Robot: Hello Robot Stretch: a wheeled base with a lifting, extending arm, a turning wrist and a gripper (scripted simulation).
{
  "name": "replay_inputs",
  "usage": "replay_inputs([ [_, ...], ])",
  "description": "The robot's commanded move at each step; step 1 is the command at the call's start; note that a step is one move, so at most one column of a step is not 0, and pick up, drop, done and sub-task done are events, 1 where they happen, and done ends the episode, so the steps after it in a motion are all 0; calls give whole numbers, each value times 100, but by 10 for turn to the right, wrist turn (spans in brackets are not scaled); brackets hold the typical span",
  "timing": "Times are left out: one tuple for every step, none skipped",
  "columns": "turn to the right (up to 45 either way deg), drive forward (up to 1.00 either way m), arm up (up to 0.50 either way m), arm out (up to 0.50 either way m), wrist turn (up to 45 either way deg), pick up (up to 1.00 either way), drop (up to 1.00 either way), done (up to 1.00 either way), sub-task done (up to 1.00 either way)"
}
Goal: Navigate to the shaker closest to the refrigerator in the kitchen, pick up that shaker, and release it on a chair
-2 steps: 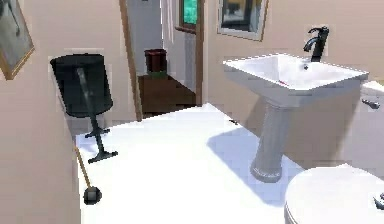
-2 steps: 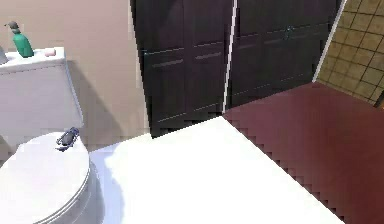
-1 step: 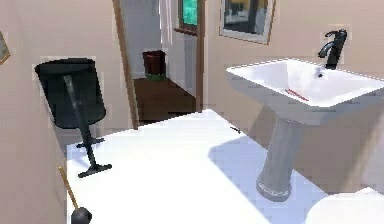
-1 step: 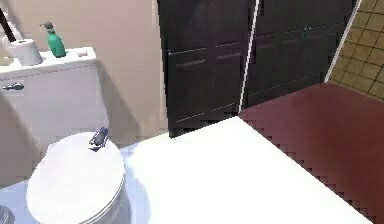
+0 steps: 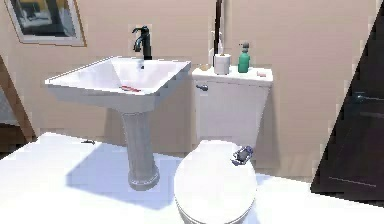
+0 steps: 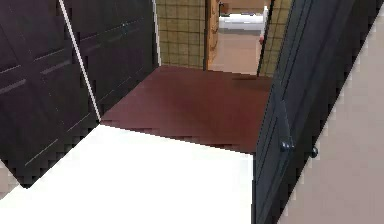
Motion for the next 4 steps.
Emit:
replay_inputs([
  [150, 0, 0, 0, 0, 0, 0, 0, 0],
  [0, 10, 0, 0, 0, 0, 0, 0, 0],
  [-450, 0, 0, 0, 0, 0, 0, 0, 0],
  [-270, 0, 0, 0, 0, 0, 0, 0, 0],
])
